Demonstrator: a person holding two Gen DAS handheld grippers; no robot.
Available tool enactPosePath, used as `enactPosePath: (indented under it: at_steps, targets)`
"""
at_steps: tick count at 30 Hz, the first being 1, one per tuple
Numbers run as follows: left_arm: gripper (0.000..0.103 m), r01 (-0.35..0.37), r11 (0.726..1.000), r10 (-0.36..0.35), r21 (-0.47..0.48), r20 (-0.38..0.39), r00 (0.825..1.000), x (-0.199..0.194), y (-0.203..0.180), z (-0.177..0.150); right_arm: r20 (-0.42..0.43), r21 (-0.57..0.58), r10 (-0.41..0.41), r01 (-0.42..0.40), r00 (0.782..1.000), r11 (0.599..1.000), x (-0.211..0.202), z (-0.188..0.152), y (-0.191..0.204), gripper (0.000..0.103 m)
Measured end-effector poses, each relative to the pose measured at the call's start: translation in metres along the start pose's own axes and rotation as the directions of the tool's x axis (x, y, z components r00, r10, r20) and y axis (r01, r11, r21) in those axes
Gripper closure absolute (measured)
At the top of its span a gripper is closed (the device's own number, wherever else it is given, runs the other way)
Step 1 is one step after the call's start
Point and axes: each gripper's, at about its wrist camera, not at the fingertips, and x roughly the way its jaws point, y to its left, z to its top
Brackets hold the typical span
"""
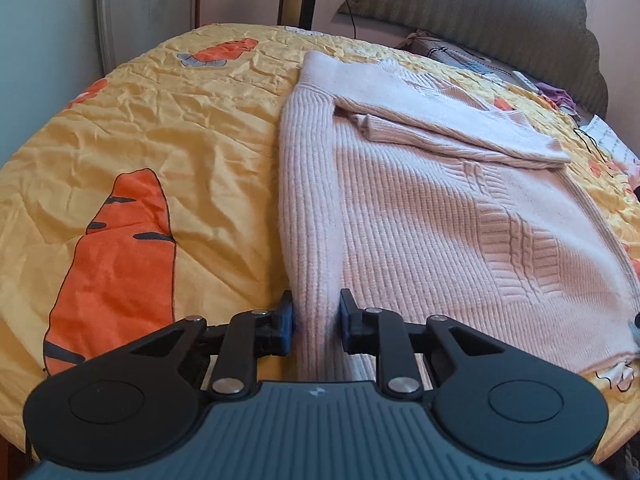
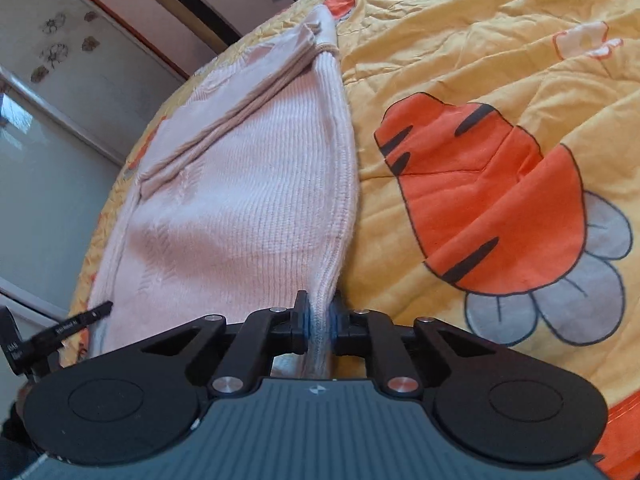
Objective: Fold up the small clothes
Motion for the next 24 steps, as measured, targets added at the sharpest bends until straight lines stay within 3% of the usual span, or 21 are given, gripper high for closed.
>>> enactPosePath:
  at_steps: [1, 3, 4, 7, 10, 12, 13, 14, 15, 18, 21, 24]
  targets:
    - [0.073, 0.003, 1.0, -0.003, 0.003, -0.007, 1.0, -0.001, 0.001, 0.0, 0.002, 0.046, 0.031, -0.031, 1.0, 0.998, -0.001, 0.0, -0.003, 0.079]
    - [0.043, -0.005, 1.0, 0.005, -0.001, -0.026, 1.0, -0.001, 0.001, -0.001, 0.018, 0.11, 0.089, -0.09, 0.996, 0.99, -0.007, 0.0, -0.011, 0.064]
    - [0.024, -0.017, 1.0, 0.016, -0.004, -0.03, 0.999, 0.001, 0.0, -0.004, 0.024, 0.127, 0.108, -0.11, 0.994, 0.986, -0.008, -0.001, -0.013, 0.063]
    - [0.022, -0.047, 0.999, 0.048, 0.022, -0.016, 0.999, 0.004, -0.005, -0.012, 0.019, 0.146, 0.112, -0.113, 0.994, 0.983, -0.006, 0.0, -0.014, 0.063]
    - [0.027, -0.043, 0.998, 0.043, 0.038, -0.001, 0.999, 0.002, -0.009, -0.016, -0.014, 0.123, 0.101, -0.099, 0.995, 0.987, 0.006, -0.002, -0.009, 0.06]
    - [0.055, -0.022, 0.998, 0.022, 0.052, 0.008, 1.0, -0.001, -0.01, -0.016, -0.02, 0.101, 0.112, -0.109, 0.994, 0.989, 0.01, -0.002, -0.005, 0.061]
    - [0.079, -0.001, 0.999, 0.001, 0.053, 0.002, 1.0, -0.002, -0.01, -0.014, -0.017, 0.097, 0.108, -0.106, 0.994, 0.99, 0.011, -0.002, -0.004, 0.065]
    - [0.084, 0.012, 0.999, -0.012, 0.044, -0.001, 1.0, -0.003, -0.009, -0.013, -0.017, 0.096, 0.111, -0.108, 0.994, 0.989, 0.012, -0.001, -0.003, 0.082]
    - [0.086, 0.011, 0.999, -0.011, 0.039, -0.001, 1.0, -0.004, -0.009, -0.011, -0.019, 0.097, 0.113, -0.111, 0.993, 0.989, 0.013, -0.001, -0.003, 0.089]
    - [0.087, 0.04, 0.999, -0.04, -0.002, -0.017, 0.999, -0.006, -0.002, -0.005, -0.012, 0.098, 0.128, -0.126, 0.992, 0.987, 0.012, -0.001, -0.001, 0.089]
    - [0.087, 0.132, 0.983, -0.134, -0.125, -0.009, 0.991, -0.015, 0.018, 0.007, 0.012, 0.118, 0.147, -0.147, 0.989, 0.982, 0.005, -0.001, -0.004, 0.089]
    - [0.087, 0.214, 0.959, -0.212, -0.184, 0.03, 0.977, -0.028, 0.028, 0.022, 0.07, 0.146, 0.225, -0.233, 0.972, 0.962, -0.012, 0.005, -0.003, 0.089]
